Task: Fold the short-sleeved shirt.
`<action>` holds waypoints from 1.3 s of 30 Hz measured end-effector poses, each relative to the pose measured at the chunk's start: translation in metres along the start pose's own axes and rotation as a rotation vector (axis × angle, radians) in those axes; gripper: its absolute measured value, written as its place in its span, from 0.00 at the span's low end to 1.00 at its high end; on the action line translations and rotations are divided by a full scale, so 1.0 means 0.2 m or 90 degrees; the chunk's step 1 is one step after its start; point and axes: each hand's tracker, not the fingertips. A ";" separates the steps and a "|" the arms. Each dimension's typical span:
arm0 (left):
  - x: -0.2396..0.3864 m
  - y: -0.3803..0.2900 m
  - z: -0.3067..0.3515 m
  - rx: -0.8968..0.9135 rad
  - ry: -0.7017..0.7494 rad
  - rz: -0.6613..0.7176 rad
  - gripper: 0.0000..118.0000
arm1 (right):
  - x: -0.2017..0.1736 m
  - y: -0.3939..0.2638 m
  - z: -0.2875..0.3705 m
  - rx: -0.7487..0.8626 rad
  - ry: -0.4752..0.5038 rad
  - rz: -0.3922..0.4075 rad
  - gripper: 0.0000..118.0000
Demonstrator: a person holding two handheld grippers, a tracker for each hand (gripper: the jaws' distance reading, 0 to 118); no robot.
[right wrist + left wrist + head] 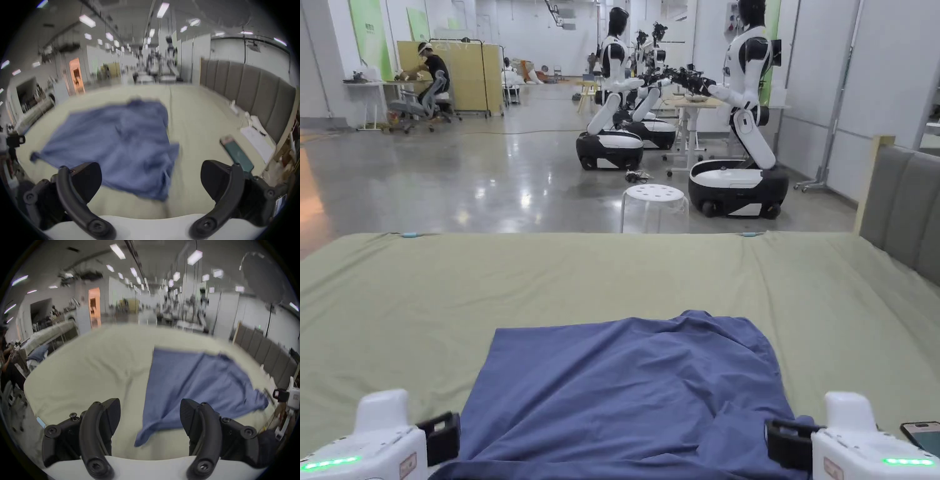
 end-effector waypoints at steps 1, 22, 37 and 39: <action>0.03 0.03 0.06 0.051 -0.015 0.022 0.65 | -0.05 0.07 0.07 0.055 0.021 -0.009 1.00; 0.17 -0.04 0.19 -0.020 -0.013 -0.090 0.04 | -0.24 0.07 0.15 0.062 0.027 0.018 0.04; -0.03 -0.22 -0.43 -0.314 -0.031 -0.220 0.54 | -0.05 0.07 -0.18 -0.131 -0.008 0.065 0.04; -0.02 -0.22 -0.44 -0.303 -0.046 -0.204 0.07 | -0.01 0.06 -0.20 -0.151 -0.012 0.068 0.04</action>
